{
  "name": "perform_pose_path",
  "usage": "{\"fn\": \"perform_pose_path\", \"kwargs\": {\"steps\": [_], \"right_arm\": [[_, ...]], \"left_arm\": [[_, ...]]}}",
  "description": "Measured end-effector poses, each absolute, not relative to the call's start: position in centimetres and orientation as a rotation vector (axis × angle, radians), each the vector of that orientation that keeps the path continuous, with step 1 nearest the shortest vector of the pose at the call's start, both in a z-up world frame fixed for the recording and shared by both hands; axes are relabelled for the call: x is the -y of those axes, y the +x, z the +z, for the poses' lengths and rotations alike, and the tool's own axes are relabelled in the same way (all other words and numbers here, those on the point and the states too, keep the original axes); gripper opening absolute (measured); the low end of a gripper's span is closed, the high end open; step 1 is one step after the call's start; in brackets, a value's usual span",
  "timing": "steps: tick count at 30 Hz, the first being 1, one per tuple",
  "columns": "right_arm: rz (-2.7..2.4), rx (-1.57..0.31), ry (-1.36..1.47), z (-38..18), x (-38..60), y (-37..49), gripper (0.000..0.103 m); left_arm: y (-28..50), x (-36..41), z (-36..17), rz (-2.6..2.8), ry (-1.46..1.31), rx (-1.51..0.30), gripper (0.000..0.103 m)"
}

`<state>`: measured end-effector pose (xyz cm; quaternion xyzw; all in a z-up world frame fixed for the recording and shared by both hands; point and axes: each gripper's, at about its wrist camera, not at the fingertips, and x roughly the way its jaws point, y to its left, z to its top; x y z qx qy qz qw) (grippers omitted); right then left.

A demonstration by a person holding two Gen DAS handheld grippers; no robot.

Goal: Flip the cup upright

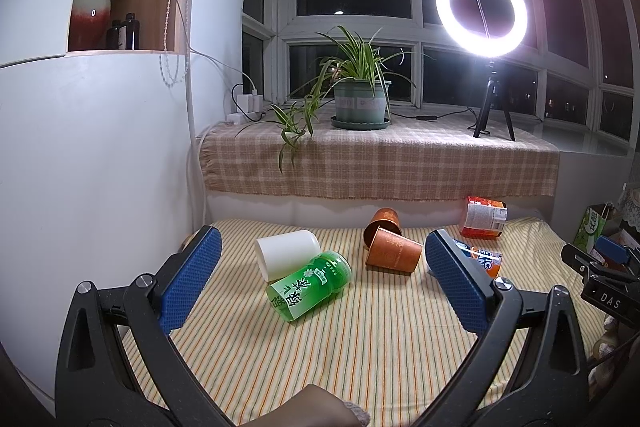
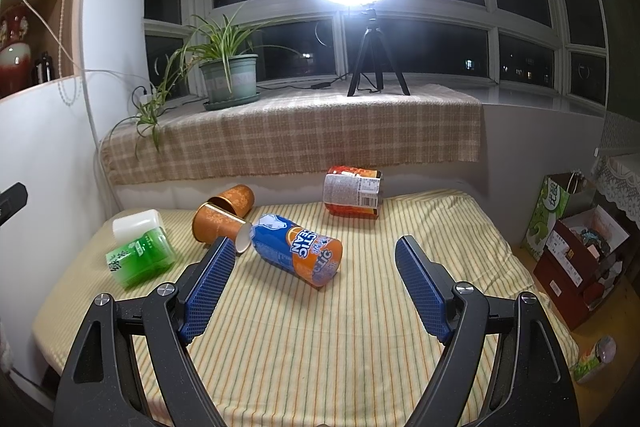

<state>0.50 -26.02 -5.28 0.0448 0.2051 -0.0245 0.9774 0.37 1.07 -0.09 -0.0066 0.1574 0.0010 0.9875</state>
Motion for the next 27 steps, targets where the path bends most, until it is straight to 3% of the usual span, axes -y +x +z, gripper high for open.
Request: {"fn": "perform_pose_path", "kwargs": {"steps": [27], "right_arm": [[-0.012, -0.465, 0.043, -6.1, 28.6, 4.9, 0.082]], "left_arm": [[2.3, 0.3, -3.0, -0.018, 0.014, -0.419, 0.103]]}}
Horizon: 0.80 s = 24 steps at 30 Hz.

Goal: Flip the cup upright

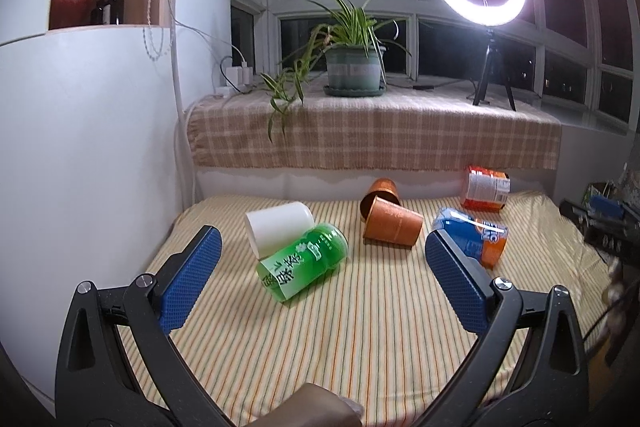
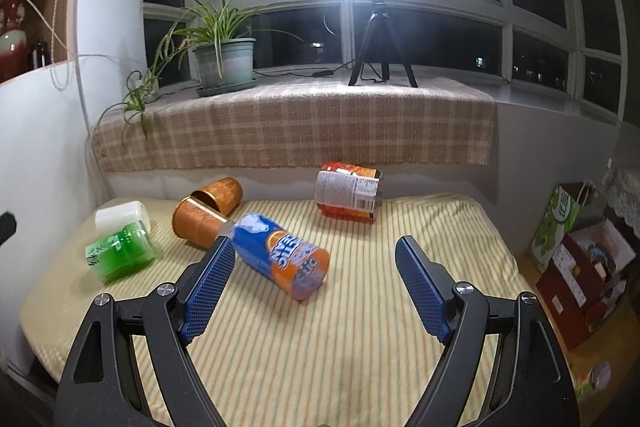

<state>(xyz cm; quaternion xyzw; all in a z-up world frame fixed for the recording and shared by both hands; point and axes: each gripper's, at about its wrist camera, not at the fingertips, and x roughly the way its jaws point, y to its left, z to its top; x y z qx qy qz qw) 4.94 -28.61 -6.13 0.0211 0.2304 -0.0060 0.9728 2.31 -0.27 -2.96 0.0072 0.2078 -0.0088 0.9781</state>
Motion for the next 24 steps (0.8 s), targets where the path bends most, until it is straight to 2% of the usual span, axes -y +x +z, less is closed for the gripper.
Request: {"fn": "perform_pose_path", "kwargs": {"steps": [12, 24], "right_arm": [[0.081, -0.529, -0.070, -5.8, 30.1, 10.9, 0.082], [0.375, -0.680, -0.461, -6.3, 29.4, 20.3, 0.082]], "left_arm": [[3.3, 1.1, -4.5, -0.035, 0.065, -0.462, 0.103], [4.8, -0.3, -6.4, 0.027, 0.065, -0.533, 0.103]]}}
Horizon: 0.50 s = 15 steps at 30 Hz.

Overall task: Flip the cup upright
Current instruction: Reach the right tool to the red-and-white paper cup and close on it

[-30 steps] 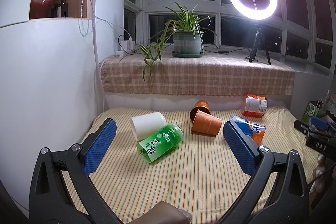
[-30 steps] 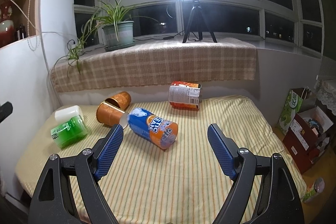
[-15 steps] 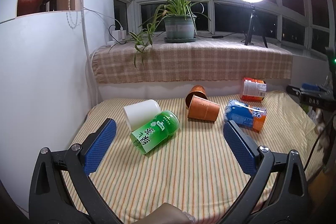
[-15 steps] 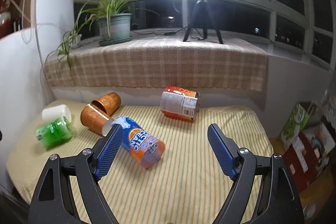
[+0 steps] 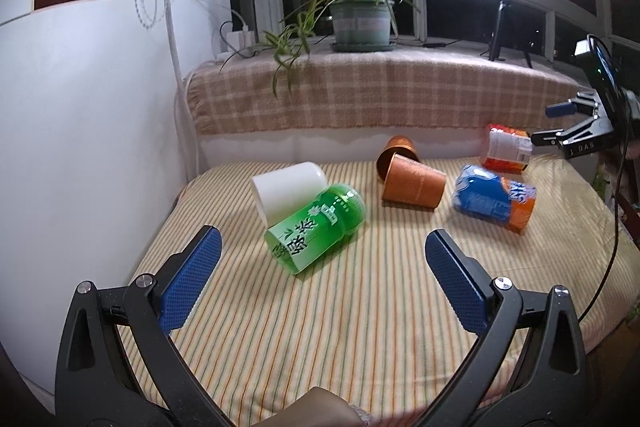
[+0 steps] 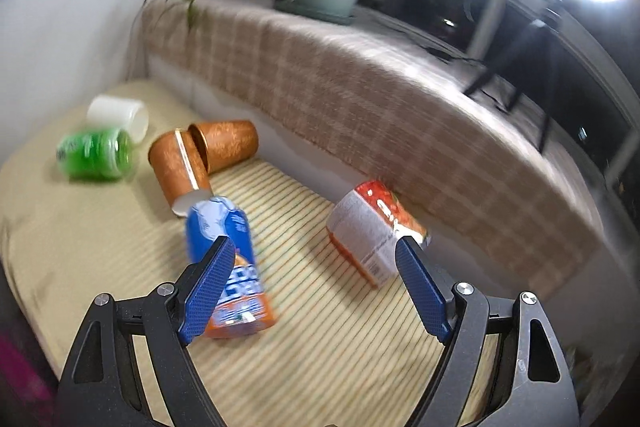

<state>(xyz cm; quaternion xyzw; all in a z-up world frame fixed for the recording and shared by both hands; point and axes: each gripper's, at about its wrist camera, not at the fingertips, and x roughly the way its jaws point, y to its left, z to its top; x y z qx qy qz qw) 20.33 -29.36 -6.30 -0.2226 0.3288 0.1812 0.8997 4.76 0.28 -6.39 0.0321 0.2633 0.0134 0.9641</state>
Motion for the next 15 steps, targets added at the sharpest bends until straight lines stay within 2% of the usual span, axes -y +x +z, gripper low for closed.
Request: {"fn": "perform_pose_path", "kwargs": {"steps": [15], "right_arm": [[0.528, -0.897, -0.729, -10.8, 29.1, 30.7, 0.082]], "left_arm": [[6.8, -2.4, -7.5, 0.144, 0.041, -0.584, 0.103]]}}
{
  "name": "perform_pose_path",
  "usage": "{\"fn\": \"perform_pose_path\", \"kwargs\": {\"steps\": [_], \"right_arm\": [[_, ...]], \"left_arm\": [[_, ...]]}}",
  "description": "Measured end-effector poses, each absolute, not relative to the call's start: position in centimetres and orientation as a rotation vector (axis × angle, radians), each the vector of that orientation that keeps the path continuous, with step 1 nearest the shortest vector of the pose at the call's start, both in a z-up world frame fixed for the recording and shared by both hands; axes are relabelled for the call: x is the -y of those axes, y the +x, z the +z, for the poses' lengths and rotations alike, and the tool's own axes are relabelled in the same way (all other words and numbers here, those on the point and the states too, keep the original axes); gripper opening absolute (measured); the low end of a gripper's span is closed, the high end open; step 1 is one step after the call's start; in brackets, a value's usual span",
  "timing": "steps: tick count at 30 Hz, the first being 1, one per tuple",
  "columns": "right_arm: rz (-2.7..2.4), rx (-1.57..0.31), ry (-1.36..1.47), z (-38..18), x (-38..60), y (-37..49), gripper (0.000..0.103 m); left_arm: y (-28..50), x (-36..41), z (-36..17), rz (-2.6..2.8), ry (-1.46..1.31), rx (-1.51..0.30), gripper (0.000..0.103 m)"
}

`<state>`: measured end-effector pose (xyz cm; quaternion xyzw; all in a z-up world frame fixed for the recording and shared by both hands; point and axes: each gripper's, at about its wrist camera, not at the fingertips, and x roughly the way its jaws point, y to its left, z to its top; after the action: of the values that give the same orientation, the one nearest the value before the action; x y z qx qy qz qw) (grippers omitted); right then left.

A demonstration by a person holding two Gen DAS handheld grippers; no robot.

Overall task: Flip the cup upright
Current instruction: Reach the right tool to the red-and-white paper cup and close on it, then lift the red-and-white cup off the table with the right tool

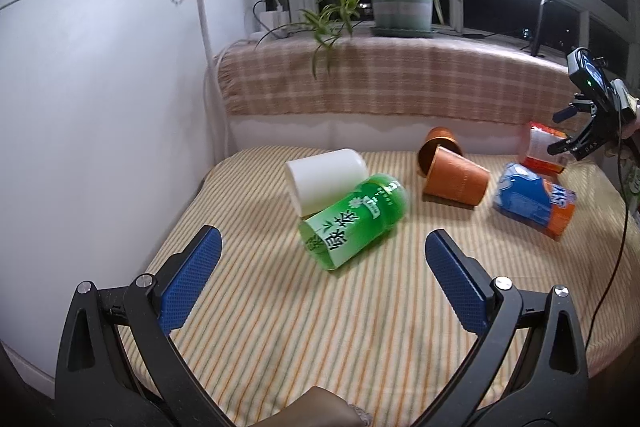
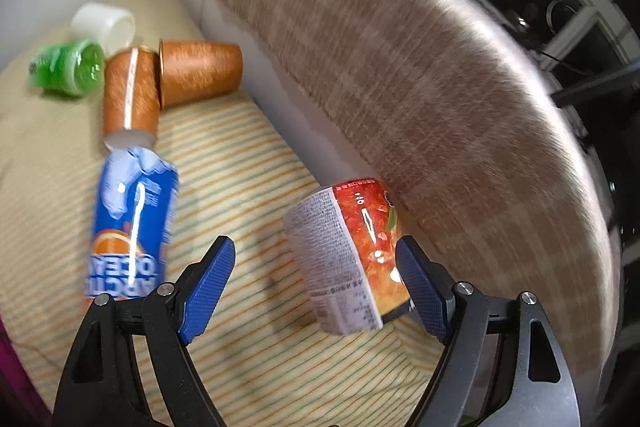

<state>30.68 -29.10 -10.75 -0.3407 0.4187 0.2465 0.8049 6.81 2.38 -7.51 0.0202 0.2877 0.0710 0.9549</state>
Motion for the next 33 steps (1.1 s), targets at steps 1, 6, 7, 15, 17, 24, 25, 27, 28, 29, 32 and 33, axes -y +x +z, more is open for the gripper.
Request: {"fn": "perform_pose_path", "kwargs": {"steps": [1, 6, 7, 15, 17, 24, 25, 27, 28, 29, 32, 33], "right_arm": [[0.533, -0.913, -0.745, -11.2, 29.0, 31.1, 0.082], [0.526, -0.943, -0.832, -13.2, 28.6, 32.4, 0.082], [0.524, -0.946, -0.834, -13.3, 28.6, 32.7, 0.082], [0.503, -0.969, -0.926, -15.3, 28.0, 34.5, 0.082], [0.510, -0.967, -0.929, -15.4, 28.0, 34.8, 0.083], [0.503, -0.962, -1.044, -17.4, 26.5, 34.9, 0.085], [0.503, -0.963, -1.052, -17.6, 26.4, 34.9, 0.085], [0.500, -0.960, -1.049, -17.6, 26.1, 34.9, 0.084], [0.502, -0.957, -1.048, -17.6, 26.0, 34.8, 0.083], [0.505, -0.953, -1.045, -17.5, 25.9, 34.8, 0.083], [0.510, -0.943, -1.029, -17.1, 25.8, 34.8, 0.083], [0.512, -0.939, -1.025, -16.8, 26.3, 34.8, 0.083]], "left_arm": [[7.1, -2.5, -7.6, 0.149, 0.042, -0.589, 0.103], [8.0, -2.8, -8.1, 0.156, 0.045, -0.605, 0.103], [8.2, -2.8, -8.2, 0.157, 0.043, -0.608, 0.103], [8.9, -2.8, -8.8, 0.164, 0.041, -0.633, 0.103], [8.9, -2.8, -8.8, 0.165, 0.041, -0.634, 0.103], [9.0, -2.8, -8.8, 0.162, 0.038, -0.637, 0.103], [9.0, -2.8, -8.9, 0.162, 0.036, -0.638, 0.103], [9.0, -2.8, -8.8, 0.163, 0.038, -0.636, 0.103], [9.0, -2.8, -8.8, 0.164, 0.040, -0.635, 0.103], [9.1, -2.7, -8.8, 0.166, 0.041, -0.633, 0.103], [8.9, -2.8, -8.7, 0.167, 0.040, -0.629, 0.103], [8.8, -2.8, -8.7, 0.167, 0.039, -0.628, 0.103]]}}
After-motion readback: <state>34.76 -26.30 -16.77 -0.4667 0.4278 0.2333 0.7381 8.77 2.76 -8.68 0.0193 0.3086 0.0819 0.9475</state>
